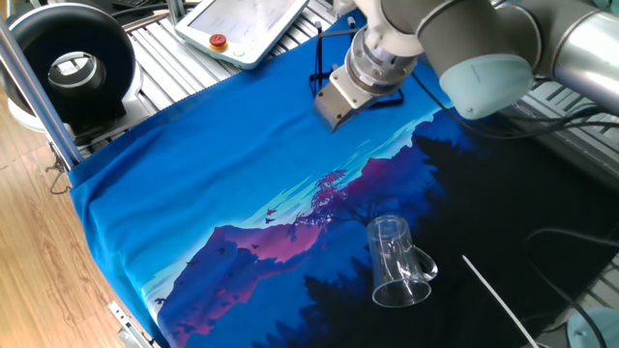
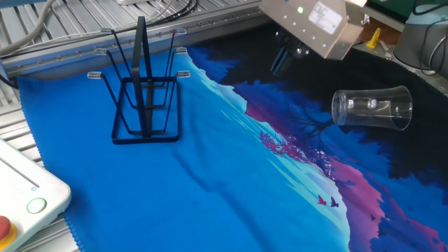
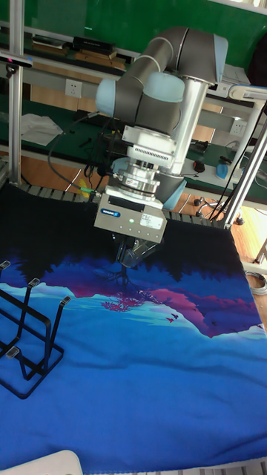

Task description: Put the cup on the cup rack

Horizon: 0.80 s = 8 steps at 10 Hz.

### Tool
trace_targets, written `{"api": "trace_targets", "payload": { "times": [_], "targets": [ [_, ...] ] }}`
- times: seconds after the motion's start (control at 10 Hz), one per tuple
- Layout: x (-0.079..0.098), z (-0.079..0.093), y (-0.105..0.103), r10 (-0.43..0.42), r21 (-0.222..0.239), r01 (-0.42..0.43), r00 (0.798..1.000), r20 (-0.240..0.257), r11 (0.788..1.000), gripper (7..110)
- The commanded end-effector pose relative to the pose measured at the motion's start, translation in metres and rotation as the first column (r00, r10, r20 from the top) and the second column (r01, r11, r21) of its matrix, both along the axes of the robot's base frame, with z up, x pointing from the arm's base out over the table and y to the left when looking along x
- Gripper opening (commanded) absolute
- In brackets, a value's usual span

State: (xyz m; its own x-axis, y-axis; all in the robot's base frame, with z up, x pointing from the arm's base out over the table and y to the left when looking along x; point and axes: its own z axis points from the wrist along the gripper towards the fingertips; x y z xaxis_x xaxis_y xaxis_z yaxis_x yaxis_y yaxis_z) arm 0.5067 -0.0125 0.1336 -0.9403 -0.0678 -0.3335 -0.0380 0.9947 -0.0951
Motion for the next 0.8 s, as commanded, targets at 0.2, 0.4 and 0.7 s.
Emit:
{"api": "trace_targets", "payload": {
  "times": [0.2, 0.4, 0.7],
  "targets": [
    [-0.013, -0.011, 0.016, 0.092, 0.021, -0.09, 0.992, -0.086, 0.996, 7],
    [-0.014, -0.016, 0.027, 0.093, 0.046, -0.089, 0.99, -0.109, 0.995, 7],
    [-0.026, -0.015, 0.022, 0.14, 0.021, -0.139, 0.98, -0.144, 0.99, 7]
  ]
}}
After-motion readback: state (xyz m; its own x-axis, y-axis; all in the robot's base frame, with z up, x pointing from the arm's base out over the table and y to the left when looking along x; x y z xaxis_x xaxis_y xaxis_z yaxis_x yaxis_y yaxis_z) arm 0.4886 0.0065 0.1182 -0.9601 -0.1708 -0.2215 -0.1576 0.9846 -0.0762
